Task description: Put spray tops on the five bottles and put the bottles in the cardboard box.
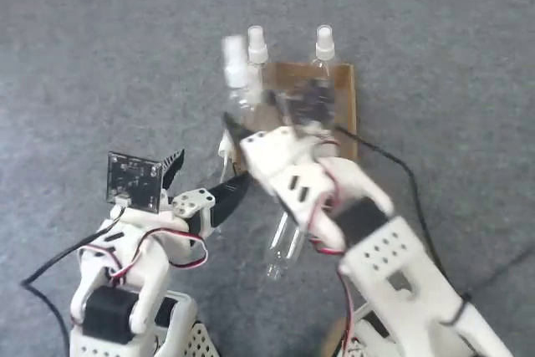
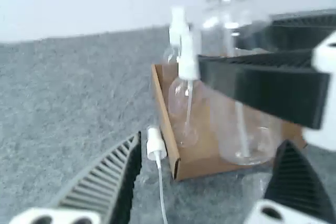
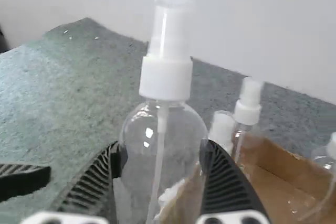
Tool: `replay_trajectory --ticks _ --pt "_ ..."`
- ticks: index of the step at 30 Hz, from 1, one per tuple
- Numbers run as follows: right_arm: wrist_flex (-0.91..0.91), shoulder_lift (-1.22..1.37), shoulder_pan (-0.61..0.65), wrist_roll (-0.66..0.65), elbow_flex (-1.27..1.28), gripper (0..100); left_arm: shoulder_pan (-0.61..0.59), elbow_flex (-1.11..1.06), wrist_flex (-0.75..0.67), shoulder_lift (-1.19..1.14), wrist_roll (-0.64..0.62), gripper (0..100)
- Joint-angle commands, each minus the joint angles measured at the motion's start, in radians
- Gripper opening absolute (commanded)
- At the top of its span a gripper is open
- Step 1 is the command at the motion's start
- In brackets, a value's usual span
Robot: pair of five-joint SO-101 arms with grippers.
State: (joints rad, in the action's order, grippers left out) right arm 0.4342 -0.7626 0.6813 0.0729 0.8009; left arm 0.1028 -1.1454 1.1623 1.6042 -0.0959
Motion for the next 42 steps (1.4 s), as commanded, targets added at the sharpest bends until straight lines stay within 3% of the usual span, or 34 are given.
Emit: replay_trajectory --ticks 1,12,30,33,36,42 --pt "0.007 0.096 0.065 0.012 -0.172 0.6 0.023 -0.036 -0.049 0.009 -0.017 38" --pt "0.323 0.122 0.065 0.008 -0.351 0.6 0.055 -0.117 -0.133 0.009 -0.015 38" --pt "0.576 -0.073 0.059 0.003 -0.347 0.6 0.061 -0.127 -0.133 0.003 -0.015 38" --pt "0.576 -0.074 0.053 -0.069 -0.353 0.6 0.061 -0.127 -0.126 0.006 -0.015 38" --pt "0.573 -0.077 -0.048 -0.132 -0.371 0.6 0.055 -0.128 -0.124 0.009 -0.015 38" --pt "0.460 -0.036 -0.311 -0.138 -0.400 0.6 0.054 -0.131 -0.129 0.011 -0.012 31"
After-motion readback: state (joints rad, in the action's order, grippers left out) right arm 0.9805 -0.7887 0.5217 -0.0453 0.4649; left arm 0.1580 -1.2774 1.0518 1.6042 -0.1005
